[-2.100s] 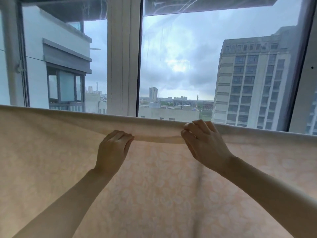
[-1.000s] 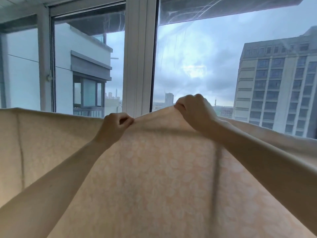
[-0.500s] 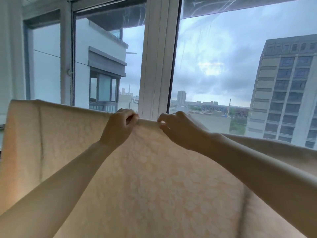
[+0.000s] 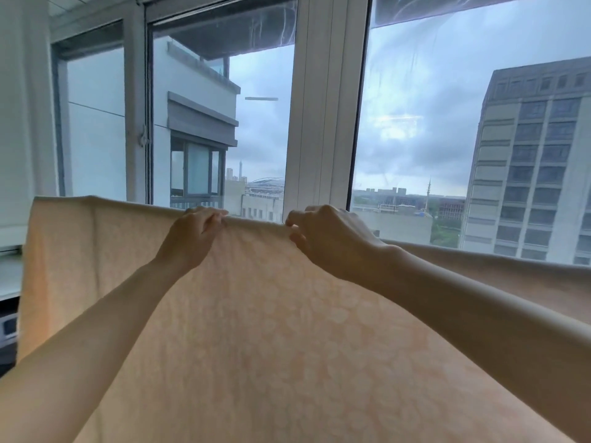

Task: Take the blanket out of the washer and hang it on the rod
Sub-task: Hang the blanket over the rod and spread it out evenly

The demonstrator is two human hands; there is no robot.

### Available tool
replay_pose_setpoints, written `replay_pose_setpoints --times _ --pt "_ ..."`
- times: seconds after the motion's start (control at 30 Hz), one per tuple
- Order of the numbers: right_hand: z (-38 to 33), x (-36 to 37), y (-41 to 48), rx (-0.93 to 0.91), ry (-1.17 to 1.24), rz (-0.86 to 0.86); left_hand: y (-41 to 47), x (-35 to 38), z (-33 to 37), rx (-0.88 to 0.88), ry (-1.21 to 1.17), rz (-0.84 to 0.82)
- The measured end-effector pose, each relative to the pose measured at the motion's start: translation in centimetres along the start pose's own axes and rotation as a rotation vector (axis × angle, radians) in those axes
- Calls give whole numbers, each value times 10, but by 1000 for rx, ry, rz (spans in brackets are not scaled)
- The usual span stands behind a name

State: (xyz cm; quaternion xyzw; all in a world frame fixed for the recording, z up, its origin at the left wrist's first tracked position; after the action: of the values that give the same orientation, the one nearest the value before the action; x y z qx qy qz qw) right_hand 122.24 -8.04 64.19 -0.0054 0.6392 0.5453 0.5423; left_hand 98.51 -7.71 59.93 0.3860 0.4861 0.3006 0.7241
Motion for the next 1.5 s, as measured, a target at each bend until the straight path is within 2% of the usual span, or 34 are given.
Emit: replay_pose_setpoints --times 0.27,0.4,0.53,0.7,0.87,1.07,1.3,1.37,1.5 --pt "-42 27 40 81 -12 -12 9 -34 -106 1 153 -18" --pt "-61 39 56 128 -7 -10 11 -54 -148 -37 217 67" --pt "-73 46 67 186 -39 38 12 -62 -165 6 234 94" --pt "-79 51 70 232 -157 139 21 -65 -167 125 367 106" --pt "-87 54 68 172 -201 194 27 -65 -169 202 431 76" --pt "-96 69 60 24 -138 213 13 -47 -180 204 438 21" --pt "-95 105 30 -110 -187 31 -31 2 -204 243 525 -221" --pt "-89 105 31 -98 -191 16 -36 7 -202 248 505 -228" --pt "-96 78 50 -89 -152 119 -28 -2 -194 225 435 -157"
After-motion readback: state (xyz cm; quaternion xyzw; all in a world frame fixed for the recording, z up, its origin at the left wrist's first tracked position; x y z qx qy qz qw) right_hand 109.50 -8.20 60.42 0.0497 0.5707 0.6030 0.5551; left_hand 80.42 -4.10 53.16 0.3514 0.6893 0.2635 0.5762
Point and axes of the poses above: each hand's wrist, its own y-axis towards the middle knuckle, its own x-axis out of the palm, z = x × y, the point moved 6 cm from there along y, towards the middle knuckle, and after that the axes turned 9 degrees about x, right-handed, at the moved point
